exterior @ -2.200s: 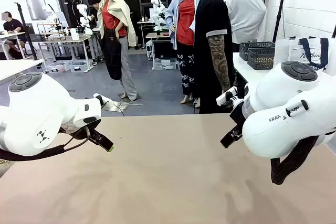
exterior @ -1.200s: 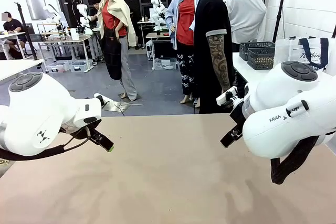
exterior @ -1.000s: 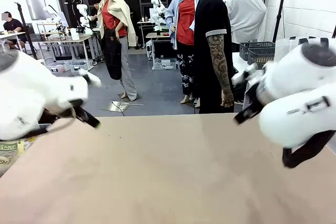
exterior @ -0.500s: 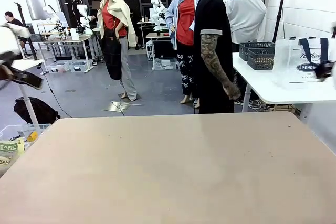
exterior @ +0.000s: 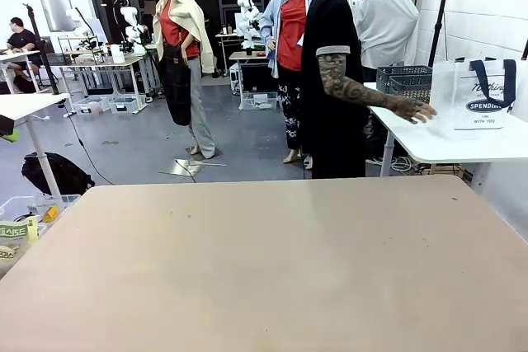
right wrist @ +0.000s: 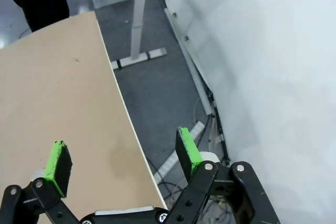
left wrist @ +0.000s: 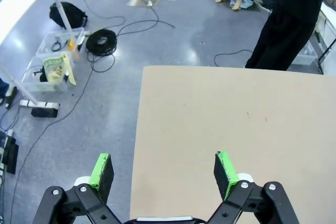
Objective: Transfer purchased items from the store into the shopping bag.
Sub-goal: Open the Reusable shopping bag in the center of the table.
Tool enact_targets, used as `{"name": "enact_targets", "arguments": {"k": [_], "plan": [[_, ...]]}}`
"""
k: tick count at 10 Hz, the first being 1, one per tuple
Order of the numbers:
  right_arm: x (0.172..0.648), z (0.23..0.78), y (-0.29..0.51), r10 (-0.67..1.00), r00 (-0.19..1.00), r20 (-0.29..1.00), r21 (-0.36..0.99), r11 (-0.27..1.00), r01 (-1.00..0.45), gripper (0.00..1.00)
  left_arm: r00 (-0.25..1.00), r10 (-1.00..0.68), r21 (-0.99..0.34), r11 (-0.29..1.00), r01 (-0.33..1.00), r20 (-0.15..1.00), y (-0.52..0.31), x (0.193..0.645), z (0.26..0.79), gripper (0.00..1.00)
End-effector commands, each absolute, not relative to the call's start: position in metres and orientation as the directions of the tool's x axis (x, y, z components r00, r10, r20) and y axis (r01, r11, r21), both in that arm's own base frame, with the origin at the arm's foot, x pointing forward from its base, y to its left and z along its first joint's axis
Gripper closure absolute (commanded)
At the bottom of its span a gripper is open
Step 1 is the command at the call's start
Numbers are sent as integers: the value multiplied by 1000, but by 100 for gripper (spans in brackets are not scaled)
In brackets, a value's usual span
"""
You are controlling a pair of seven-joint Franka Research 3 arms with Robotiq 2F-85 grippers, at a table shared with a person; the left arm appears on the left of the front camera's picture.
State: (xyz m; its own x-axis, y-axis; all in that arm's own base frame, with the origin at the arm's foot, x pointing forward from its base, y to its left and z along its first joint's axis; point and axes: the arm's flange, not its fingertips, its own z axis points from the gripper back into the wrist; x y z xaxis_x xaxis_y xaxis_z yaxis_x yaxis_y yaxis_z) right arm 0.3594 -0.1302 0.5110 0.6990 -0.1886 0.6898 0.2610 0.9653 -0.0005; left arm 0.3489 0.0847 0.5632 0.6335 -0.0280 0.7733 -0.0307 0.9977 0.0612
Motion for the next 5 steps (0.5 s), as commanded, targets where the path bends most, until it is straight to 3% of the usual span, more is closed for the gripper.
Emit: {"name": "enact_targets", "arguments": {"k": [1, 5], "plan": [[351, 526, -122, -165, 695, 700, -36, 964, 265, 0, 631, -62, 96, 995, -20, 774, 76, 348, 568, 0], [351, 526, -122, -165, 695, 700, -36, 964, 265, 0, 631, -62, 96, 995, -20, 774, 76, 348, 568, 0]]}}
